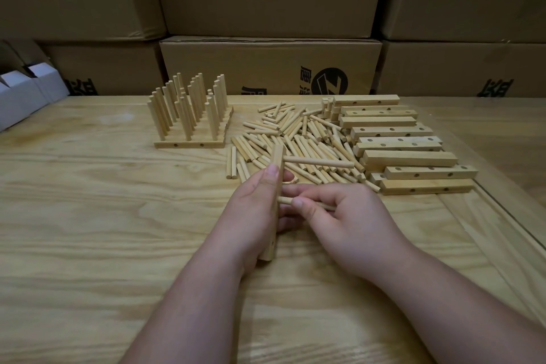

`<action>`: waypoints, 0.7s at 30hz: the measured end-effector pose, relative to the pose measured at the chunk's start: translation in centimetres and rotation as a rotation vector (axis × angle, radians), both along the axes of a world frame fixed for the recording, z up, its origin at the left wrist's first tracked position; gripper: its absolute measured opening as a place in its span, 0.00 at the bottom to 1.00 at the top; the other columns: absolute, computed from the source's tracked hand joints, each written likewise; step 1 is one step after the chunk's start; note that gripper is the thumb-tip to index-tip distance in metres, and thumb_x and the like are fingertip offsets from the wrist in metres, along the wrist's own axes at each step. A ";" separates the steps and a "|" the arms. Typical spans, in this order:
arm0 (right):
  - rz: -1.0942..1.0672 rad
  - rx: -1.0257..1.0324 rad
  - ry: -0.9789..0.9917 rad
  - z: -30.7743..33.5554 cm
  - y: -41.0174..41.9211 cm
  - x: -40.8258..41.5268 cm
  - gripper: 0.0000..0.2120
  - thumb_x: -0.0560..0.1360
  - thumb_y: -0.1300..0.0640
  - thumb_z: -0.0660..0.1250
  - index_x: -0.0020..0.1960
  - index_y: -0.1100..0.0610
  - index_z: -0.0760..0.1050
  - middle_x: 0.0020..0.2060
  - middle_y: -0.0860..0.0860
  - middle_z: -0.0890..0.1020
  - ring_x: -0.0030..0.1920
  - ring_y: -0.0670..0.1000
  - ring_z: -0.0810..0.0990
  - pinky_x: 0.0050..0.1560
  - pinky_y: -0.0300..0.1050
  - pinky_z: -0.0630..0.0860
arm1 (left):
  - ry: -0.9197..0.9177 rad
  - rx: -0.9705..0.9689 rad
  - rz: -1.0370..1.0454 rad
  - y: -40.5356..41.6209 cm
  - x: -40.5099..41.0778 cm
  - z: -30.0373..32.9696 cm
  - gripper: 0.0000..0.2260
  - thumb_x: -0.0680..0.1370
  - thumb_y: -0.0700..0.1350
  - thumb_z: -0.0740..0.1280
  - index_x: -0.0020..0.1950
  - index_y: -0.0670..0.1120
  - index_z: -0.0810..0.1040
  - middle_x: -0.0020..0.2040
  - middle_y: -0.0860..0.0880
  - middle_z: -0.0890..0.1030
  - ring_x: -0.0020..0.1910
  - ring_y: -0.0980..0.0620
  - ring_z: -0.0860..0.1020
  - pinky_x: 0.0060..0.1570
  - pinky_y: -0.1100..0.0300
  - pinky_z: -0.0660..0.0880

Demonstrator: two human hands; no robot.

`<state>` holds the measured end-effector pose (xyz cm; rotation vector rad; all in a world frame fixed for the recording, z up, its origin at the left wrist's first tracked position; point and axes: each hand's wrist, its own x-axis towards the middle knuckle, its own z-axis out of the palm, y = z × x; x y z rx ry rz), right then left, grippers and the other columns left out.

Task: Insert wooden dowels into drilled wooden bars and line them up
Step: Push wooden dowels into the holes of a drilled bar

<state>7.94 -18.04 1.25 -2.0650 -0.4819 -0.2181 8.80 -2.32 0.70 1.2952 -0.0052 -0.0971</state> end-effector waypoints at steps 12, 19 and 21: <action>-0.060 -0.047 -0.034 0.5 0.7 -0.8 0.08 0.78 0.57 0.70 0.43 0.48 0.87 0.46 0.26 0.81 0.49 0.28 0.79 0.48 0.22 0.71 | -0.051 0.065 -0.004 -0.3 0.0 0.0 0.16 0.86 0.55 0.55 0.54 0.45 0.76 0.45 0.47 0.88 0.42 0.48 0.87 0.38 0.60 0.81; -0.016 0.021 0.038 0.7 0.4 -0.6 0.08 0.78 0.57 0.70 0.44 0.48 0.87 0.43 0.31 0.84 0.47 0.31 0.82 0.47 0.25 0.74 | -0.007 0.021 -0.004 0.1 0.0 0.1 0.19 0.86 0.57 0.55 0.50 0.46 0.80 0.46 0.43 0.87 0.43 0.47 0.87 0.38 0.58 0.82; -0.006 0.056 0.068 0.8 0.6 -0.7 0.08 0.78 0.57 0.70 0.45 0.49 0.86 0.43 0.32 0.85 0.46 0.34 0.83 0.48 0.30 0.78 | -0.009 0.041 0.016 0.1 0.0 -0.1 0.22 0.85 0.59 0.55 0.45 0.51 0.83 0.45 0.44 0.87 0.44 0.47 0.87 0.40 0.56 0.82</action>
